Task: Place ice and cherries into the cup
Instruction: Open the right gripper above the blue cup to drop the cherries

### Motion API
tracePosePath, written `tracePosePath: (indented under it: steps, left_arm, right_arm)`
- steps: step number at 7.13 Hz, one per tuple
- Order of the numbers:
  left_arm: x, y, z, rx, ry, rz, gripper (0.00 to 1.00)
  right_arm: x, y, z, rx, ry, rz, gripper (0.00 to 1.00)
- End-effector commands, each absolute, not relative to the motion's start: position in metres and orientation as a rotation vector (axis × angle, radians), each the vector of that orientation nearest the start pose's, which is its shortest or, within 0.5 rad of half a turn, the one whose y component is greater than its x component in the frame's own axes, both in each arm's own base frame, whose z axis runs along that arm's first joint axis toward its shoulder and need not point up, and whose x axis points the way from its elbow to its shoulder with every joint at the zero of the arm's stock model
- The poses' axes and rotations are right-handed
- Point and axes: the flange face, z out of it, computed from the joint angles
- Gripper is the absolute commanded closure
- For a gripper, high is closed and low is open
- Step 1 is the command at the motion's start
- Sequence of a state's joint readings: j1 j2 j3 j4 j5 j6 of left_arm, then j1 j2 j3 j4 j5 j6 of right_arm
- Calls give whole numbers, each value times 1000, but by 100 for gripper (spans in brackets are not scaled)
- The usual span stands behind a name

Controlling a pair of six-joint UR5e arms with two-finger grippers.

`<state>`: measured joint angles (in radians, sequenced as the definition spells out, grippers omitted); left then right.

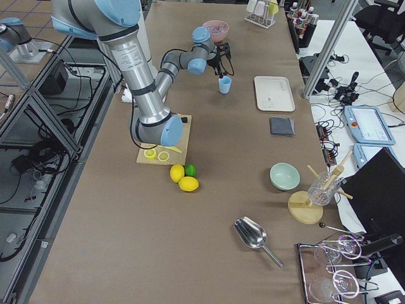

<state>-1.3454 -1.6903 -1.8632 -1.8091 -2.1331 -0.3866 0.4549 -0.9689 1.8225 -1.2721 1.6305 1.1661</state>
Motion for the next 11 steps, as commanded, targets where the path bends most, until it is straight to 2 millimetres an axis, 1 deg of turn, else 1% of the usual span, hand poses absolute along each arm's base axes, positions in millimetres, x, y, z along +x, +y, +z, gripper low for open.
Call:
tracePosePath:
  steps: [1,2,3,4,7,8,9,10,11]
  left_arm:
    - [42,-544,439,431,705,27,2]
    - [42,-544,442,423,705,24,2]
    - [38,-543,444,422,703,17,2]
    - [37,-543,445,422,700,16,2]
    - [38,-544,450,412,698,13,2]
    - [38,-545,449,414,698,14,2]
    - [38,-545,450,412,698,13,2]
    - [38,-544,450,412,698,13,2]
    - [37,-547,465,393,694,7,2]
  right_arm:
    - [-544,-394,151,444,-1053,9,100]
    - [-548,-397,149,447,-1048,10,100]
    - [-547,-398,148,454,-1047,14,100]
    - [-545,-405,150,467,-1038,27,100]
    - [-553,-411,161,455,-1012,34,100]
    - [-555,-411,162,450,-1012,39,2]
    - [-555,-410,157,445,-1016,42,0]
    - [-550,-413,155,434,-1017,39,0]
    - [-521,-423,148,361,-995,33,0]
